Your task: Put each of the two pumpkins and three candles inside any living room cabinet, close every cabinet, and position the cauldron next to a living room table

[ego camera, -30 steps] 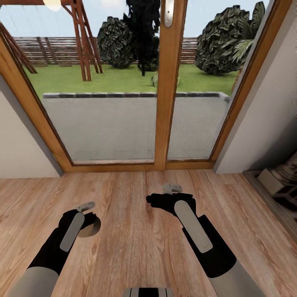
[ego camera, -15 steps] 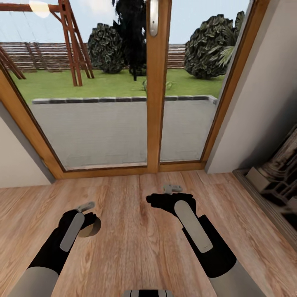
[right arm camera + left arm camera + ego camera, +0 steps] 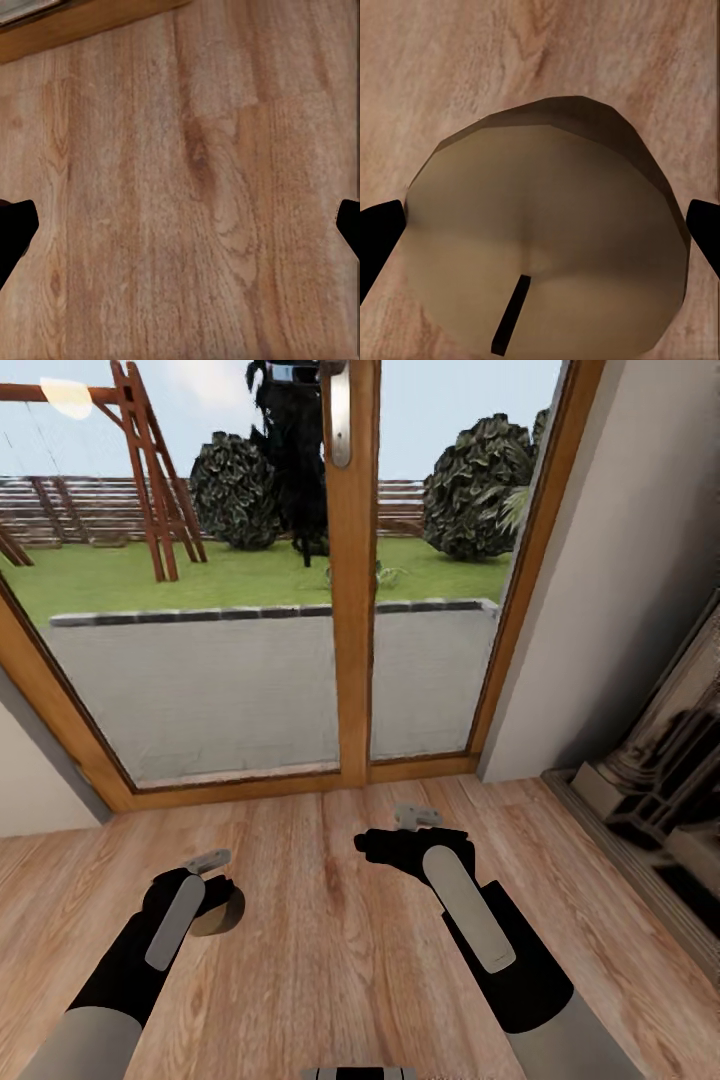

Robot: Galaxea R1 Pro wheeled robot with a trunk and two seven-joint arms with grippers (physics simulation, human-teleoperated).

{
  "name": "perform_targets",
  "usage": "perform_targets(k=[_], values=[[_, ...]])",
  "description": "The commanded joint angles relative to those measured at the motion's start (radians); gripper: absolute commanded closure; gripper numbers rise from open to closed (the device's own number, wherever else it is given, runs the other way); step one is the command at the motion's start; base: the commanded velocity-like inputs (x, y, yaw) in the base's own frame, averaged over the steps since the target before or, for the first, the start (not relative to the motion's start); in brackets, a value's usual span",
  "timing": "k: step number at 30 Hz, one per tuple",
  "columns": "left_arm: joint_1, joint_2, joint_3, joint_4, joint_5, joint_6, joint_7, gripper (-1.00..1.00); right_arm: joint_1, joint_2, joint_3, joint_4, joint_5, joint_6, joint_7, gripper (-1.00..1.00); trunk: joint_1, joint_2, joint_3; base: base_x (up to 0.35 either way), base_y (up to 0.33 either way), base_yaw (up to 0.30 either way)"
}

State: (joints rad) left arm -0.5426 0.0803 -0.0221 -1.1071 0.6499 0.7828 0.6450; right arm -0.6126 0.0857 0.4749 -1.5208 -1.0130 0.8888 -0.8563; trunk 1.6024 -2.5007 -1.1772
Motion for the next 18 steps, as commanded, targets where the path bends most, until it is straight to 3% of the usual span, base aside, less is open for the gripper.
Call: perform_targets(k=[1,9,14,18], values=[[0.0,0.001,-0.002,-0.002,0.01,0.001,0.01,1.0,-0.001,0.0,0.001,-0.001,-0.009,0.002,-0.01,-1.0,0.0,0.0,-0.002,0.0,0.0,-0.139],[0.0,0.001,-0.002,-0.002,0.01,0.001,0.01,1.0,-0.001,0.0,0.001,0.0,-0.008,0.002,-0.01,-1.0,0.0,0.0,-0.014,0.0,0.0,-0.139],[0.0,0.001,-0.004,0.004,0.01,0.001,0.01,1.0,-0.001,0.0,0.001,-0.001,-0.008,0.002,-0.01,-1.0,-0.003,0.002,-0.003,0.0,0.0,-0.139],[0.0,0.001,-0.004,0.005,0.01,0.001,0.01,1.0,-0.001,0.0,0.001,-0.001,-0.007,0.002,-0.01,-1.0,-0.018,0.03,0.005,0.0,0.0,-0.109]])
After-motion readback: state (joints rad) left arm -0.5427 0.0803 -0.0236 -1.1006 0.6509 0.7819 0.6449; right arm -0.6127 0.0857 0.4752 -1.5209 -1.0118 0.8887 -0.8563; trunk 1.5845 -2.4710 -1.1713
